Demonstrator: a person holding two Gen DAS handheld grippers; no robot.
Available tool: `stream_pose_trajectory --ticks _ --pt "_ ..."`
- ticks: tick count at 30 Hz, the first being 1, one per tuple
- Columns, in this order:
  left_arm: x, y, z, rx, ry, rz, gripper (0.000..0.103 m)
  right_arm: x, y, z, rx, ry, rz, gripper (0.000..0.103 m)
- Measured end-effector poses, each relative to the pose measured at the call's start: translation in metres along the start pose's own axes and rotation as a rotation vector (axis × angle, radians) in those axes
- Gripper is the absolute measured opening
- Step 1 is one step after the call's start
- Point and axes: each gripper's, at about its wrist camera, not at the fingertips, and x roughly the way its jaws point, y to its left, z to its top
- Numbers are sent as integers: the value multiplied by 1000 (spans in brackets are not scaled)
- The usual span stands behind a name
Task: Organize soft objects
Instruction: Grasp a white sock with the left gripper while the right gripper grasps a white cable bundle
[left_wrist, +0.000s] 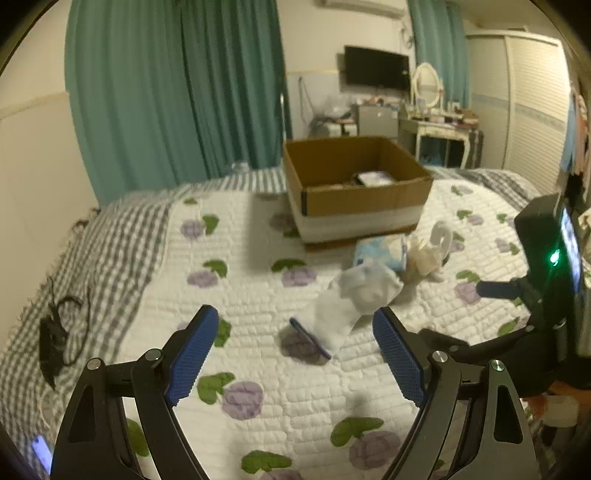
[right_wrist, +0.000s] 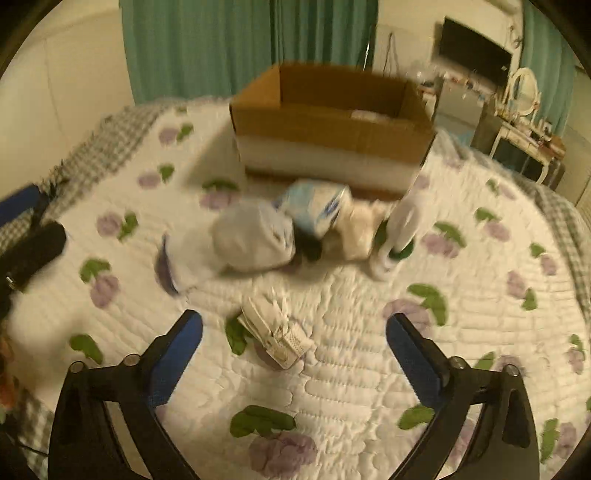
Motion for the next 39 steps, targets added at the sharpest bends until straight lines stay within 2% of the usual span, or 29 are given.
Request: stream_pose_trajectory --ticks 2,3,4,7,8,9,12,15,20,23,26,31,36,39 --pt "8 3 -1 -35 44 -42 87 15 -3 0 3 35 4 94" --pt "15 3 0 -39 95 -80 87 22 -5 -1 7 56 9 89" --pt "21 3 -1 -40 125 -97 87 30 -5 -1 9 74 15 88" --pt "36 5 -4 -67 164 -43 87 41 -2 -2 1 108 23 77" --pt "39 5 -5 -66 169 -34 87 44 0 -1 -5 120 27 67" --pt "43 5 -6 -62 176 -24 87 47 1 -2 -11 131 32 53" --pt "44 -3 -4 -20 170 0 87 46 1 0 -14 138 47 32" --pt "41 -6 6 -20 147 -40 87 27 -7 11 -10 82 -7 31" --pt "57 -22 25 -19 122 -108 87 -20 -36 55 5 -77 -44 31" --pt "74 -39 25 6 111 -142 87 -24 -55 76 38 -122 -54 31" --pt "98 -55 19 56 132 -117 87 -14 -69 75 84 -122 -34 31" --pt "135 -64 11 90 167 -104 87 13 -85 62 108 -59 -12 31" --pt "161 -60 14 68 187 -153 87 24 -99 58 151 -55 7 31" --pt "166 -57 17 47 202 -193 77 28 -103 55 157 -52 11 31"
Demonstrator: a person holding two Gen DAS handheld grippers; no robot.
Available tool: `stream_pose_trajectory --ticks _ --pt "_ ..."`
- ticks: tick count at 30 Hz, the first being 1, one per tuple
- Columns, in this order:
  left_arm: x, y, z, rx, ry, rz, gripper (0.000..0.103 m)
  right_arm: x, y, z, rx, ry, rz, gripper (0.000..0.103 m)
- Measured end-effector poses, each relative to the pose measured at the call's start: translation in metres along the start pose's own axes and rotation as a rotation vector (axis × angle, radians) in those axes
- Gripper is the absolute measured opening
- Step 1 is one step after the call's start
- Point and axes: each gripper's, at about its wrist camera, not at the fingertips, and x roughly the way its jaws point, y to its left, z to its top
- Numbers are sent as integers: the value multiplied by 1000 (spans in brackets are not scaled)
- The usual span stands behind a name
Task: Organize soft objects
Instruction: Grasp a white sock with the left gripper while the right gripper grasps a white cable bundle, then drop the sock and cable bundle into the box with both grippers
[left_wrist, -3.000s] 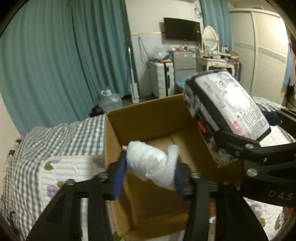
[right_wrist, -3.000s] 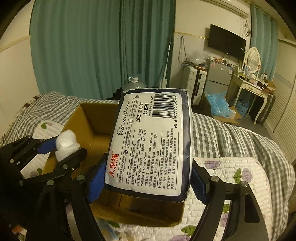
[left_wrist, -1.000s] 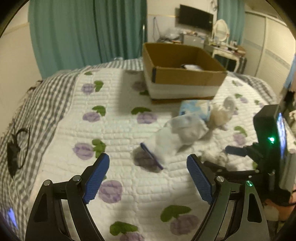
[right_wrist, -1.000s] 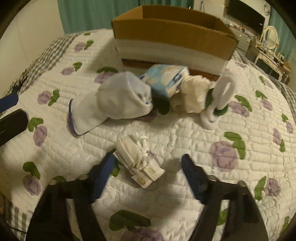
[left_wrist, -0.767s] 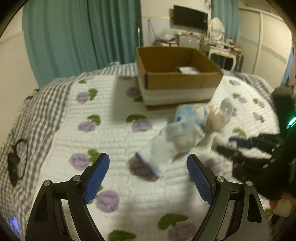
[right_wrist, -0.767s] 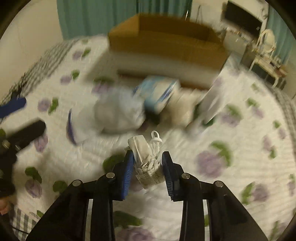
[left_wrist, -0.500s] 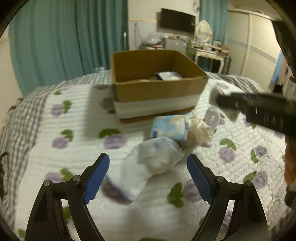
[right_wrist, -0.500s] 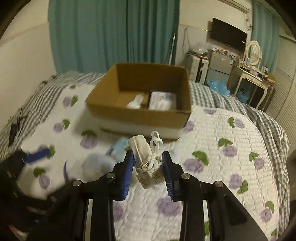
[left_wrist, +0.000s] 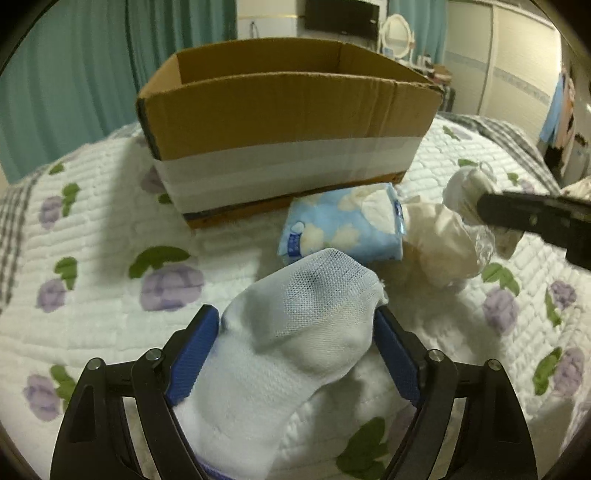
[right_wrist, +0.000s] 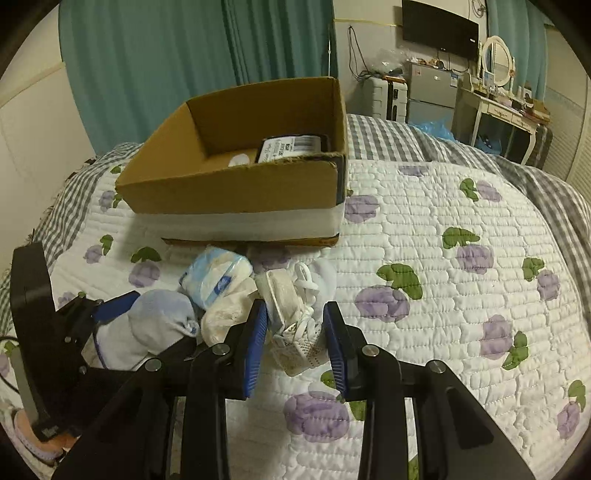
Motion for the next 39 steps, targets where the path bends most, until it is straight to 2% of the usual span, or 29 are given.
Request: stream_pose_trajectory --ticks 2,5,7,11,16,19,25,28,32,39 --pt "0 1 -2 1 12 -13 65 1 -1 -2 -1 5 0 31" --pt "-10 0 -6 7 13 -22 56 -4 -2 -4 4 -3 5 31" --pt "-19 0 -9 2 12 -17 53 -10 -1 -5 3 -19 6 31" --pt "-48 -1 -15 -24 -13 -21 52 -27 2 -9 -3 -50 8 31" --pt "-101 -6 -6 -13 -97 2 52 -53 3 -5 15 -86 19 31" --pt "-131 -10 11 -4 -151 10 52 -75 12 10 -8 -136 28 31" --pt "-161 -4 65 -3 -253 16 52 -106 29 59 -73 -216 32 31" --pt "-159 3 91 -15 -286 15 52 -109 32 92 -92 -251 27 31" --pt "-135 13 124 -10 -302 52 52 -97 34 134 -100 -279 14 31" --pt "-64 32 163 -16 -257 60 52 -21 27 182 -77 -231 22 31"
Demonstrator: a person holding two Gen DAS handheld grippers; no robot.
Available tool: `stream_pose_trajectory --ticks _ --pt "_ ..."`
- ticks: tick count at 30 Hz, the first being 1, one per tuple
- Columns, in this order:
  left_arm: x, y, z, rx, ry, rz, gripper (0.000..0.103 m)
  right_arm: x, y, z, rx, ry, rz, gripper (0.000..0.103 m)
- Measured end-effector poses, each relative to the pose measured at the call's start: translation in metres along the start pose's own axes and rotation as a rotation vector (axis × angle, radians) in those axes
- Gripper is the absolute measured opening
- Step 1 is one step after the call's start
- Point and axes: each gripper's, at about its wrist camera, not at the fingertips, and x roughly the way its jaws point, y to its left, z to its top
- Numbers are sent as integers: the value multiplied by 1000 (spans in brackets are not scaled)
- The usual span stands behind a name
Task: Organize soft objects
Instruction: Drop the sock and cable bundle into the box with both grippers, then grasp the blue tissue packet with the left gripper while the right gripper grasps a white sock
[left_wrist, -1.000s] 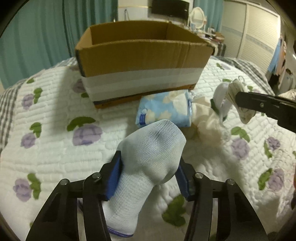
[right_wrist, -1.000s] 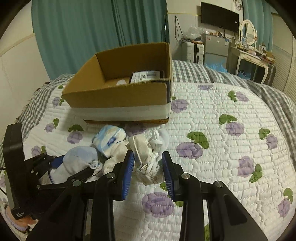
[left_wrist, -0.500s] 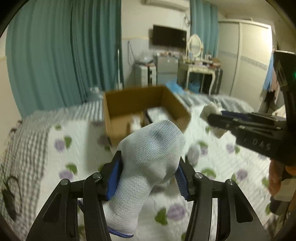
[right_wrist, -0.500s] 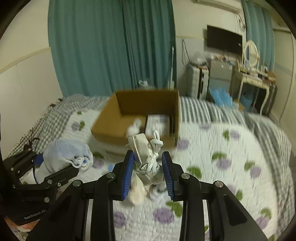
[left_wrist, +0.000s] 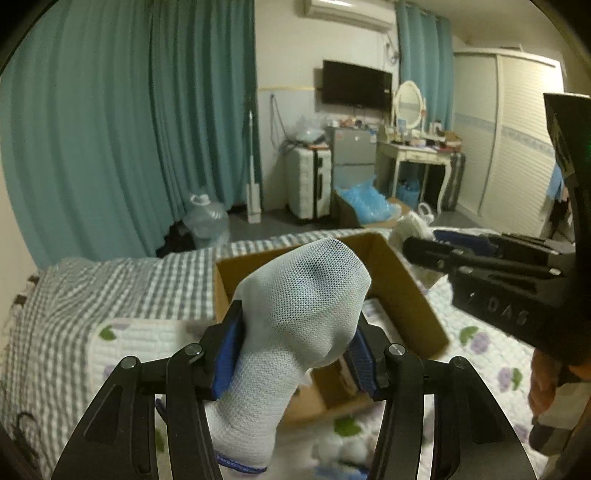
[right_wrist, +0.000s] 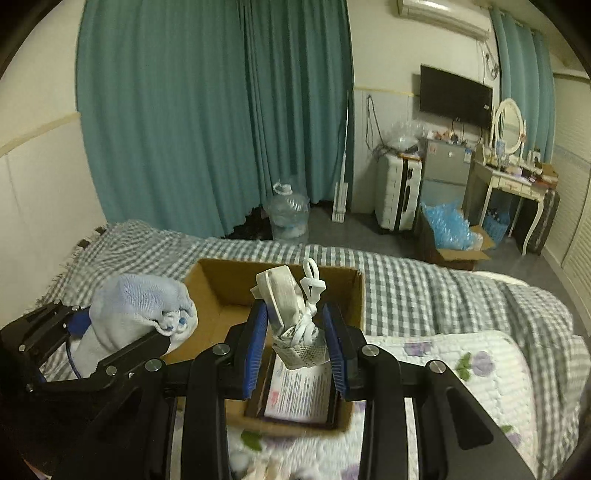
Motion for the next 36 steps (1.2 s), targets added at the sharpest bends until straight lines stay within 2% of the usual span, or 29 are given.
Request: stream_pose_trajectory --ticks 3,8,10,11,12,14,17,20,27,32,36 --pt "33 0 -3 34 40 8 53 40 -7 0 19 38 4 31" --pt "53 0 -4 40 30 35 59 76 -17 0 35 50 19 32" --pt "57 3 -4 19 24 46 64 81 -20 0 42 43 14 48" --pt "58 4 -3 14 23 51 68 82 -22 1 45 37 10 71" --pt "58 5 -3 13 18 63 71 81 -24 0 49 26 6 85" --pt "54 4 1 14 8 93 75 76 -30 3 58 -7 -7 86" --pt "34 4 7 15 -25 140 75 57 -36 6 72 -28 -15 86" --pt "3 5 13 -18 -56 125 75 26 -42 10 70 -56 -20 89" --pt "-93 -7 22 -17 -157 131 75 -82 -30 17 -2 -131 -38 96" --pt "-163 -15 11 -11 -221 123 75 -155 -12 5 -53 -155 -70 98" --pt "-183 -19 -7 -22 -215 157 75 -182 -2 -19 -62 -129 -101 98"
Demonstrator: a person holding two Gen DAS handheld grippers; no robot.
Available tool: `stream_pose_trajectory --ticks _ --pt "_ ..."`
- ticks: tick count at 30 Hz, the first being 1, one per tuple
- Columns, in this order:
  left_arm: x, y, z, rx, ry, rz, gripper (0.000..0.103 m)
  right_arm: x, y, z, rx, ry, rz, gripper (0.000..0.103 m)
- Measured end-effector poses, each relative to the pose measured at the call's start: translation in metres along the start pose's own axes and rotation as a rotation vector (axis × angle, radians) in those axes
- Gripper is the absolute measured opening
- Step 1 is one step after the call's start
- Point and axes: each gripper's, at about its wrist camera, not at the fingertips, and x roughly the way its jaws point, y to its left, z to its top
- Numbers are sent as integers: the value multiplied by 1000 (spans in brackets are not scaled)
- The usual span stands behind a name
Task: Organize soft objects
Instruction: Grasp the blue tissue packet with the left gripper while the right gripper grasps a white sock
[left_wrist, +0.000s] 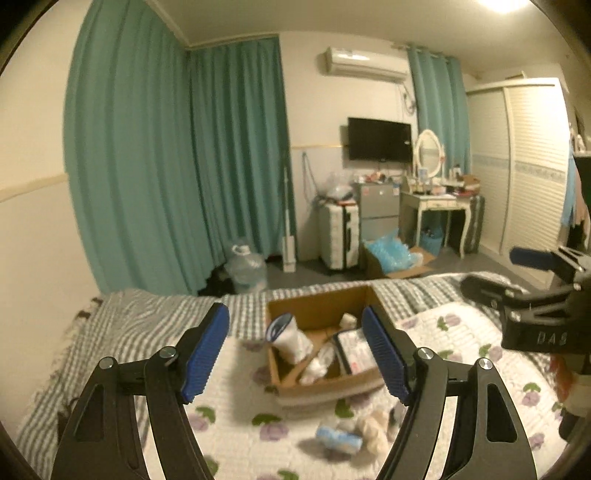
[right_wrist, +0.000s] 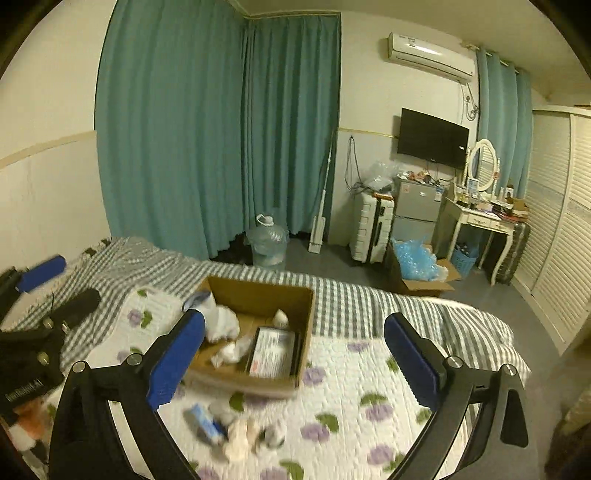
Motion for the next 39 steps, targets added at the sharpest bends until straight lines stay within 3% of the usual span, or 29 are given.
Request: stream_pose_trajectory --ticks 4,9,17,22,25,28,31,33,35,39 --pt "1 3 -32 -22 49 -7 75 -6 7 -38 -8 40 -10 98" --pt "29 -4 -84 -26 141 -2 75 25 4 -94 63 100 26 98" --pt "75 -29 -169 18 270 51 75 115 -8 -173 53 343 26 98" --pt "97 -32 -194 -28 350 -18 75 148 -1 -196 17 450 61 95" --pt "107 -33 -199 -40 380 -36 75 161 5 -200 -12 476 72 88" --pt "114 -36 -205 -48 393 -68 75 176 7 -203 2 499 100 74" --pt "119 -42 -208 -35 403 -80 75 185 6 -207 21 518 142 55" --pt "123 -47 -209 -20 409 -80 75 186 5 -208 53 533 188 33" --pt "125 -50 -208 -7 406 -84 75 184 1 -207 99 554 210 32" --pt "130 -55 -207 23 387 -88 75 165 -3 -200 90 512 190 31"
